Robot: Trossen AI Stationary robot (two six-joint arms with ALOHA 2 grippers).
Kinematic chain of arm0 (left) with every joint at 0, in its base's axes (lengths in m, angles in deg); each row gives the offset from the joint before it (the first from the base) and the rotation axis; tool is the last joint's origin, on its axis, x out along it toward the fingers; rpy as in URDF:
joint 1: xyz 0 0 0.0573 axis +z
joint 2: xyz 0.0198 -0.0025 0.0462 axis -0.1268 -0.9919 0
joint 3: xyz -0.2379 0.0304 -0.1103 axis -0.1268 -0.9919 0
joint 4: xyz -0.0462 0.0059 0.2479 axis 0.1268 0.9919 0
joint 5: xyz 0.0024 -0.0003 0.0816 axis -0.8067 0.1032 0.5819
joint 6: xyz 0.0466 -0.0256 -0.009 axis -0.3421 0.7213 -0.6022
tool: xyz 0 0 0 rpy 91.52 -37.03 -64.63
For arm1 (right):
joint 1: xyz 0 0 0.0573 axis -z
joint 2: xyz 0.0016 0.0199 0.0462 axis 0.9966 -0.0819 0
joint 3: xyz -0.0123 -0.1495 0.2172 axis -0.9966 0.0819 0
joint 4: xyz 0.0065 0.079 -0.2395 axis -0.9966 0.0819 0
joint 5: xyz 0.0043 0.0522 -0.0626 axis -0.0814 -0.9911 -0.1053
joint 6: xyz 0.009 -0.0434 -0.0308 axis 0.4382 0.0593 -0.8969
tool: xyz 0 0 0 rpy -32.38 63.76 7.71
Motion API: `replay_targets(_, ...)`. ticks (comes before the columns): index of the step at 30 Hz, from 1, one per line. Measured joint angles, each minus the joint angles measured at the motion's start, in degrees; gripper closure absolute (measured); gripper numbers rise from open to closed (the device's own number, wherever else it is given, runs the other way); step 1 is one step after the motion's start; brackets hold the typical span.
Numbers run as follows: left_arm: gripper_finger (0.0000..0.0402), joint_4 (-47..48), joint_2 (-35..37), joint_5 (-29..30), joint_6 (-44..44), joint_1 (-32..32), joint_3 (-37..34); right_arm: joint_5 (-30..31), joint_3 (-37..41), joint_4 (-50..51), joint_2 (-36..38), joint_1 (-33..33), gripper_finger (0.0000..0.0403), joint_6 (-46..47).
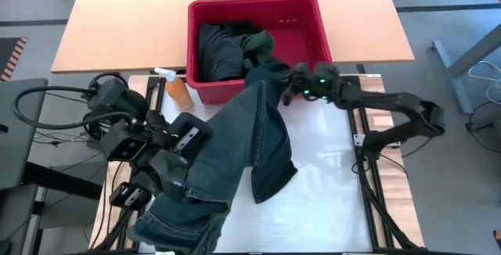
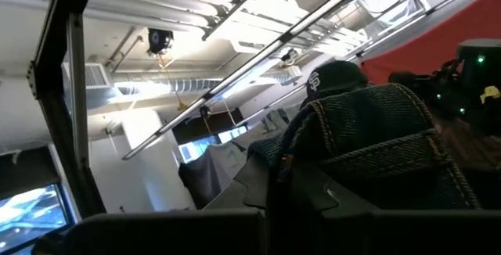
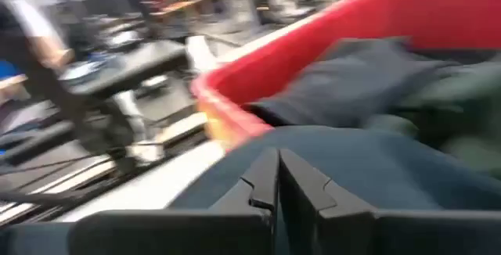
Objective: Fold Laundry from Bin
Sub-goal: Fold the blue pants
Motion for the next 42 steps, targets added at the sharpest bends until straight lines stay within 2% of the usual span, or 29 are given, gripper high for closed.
replay_targets(4,0.0401,0.4,0.0,0.0,0.0,-0.1,0.0,-7.8,-3.1,0.8,-6.5,-4.0,0.0386,-2.8)
replay_targets(7,0.0401,0.8,0.0,0.0,0.0,-0.1,0.0,-9.8,-4.2,7.8,-8.2,-8.1,0.0385,-4.0)
replay_targets(15,0.0401,1.2,0.5,0.1,0.4,-0.1,-0.1,-11.0,-4.3,40.5,-3.1,-19.7,0.0382,0.5)
replay_targets(18,0.0401,1.6,0.8,0.0,0.4,-0.2,-0.1,-15.8,-4.3,45.5,-0.2,-26.1,0.0380,4.7)
replay_targets(22,0.0401,6.3,0.9,0.0,0.4,-0.1,0.0,-22.1,-4.2,45.2,3.5,-34.9,0.0380,10.0)
replay_targets(24,0.0401,12.1,1.3,0.0,0.4,0.3,0.0,-20.4,-4.2,45.6,5.5,-38.0,0.0380,10.5)
replay_targets(26,0.0401,21.5,2.4,1.0,-0.7,1.2,0.0,-12.8,-4.2,47.0,7.8,-39.5,0.0380,12.1)
replay_targets(31,0.0401,42.4,5.4,16.0,-2.8,2.6,0.0,7.3,-4.2,52.5,14.3,-38.0,0.0380,15.4)
replay_targets(34,0.0401,51.1,5.7,21.7,-2.9,3.8,0.0,13.4,-4.2,56.4,16.1,-35.1,0.0379,16.4)
replay_targets(37,0.0401,60.0,5.4,24.7,-1.2,5.3,0.0,13.3,-2.1,57.4,16.0,-31.7,0.0379,15.6)
replay_targets(42,0.0401,72.5,5.5,29.7,3.8,6.7,0.0,3.8,3.6,56.1,15.1,-30.6,0.0363,18.7)
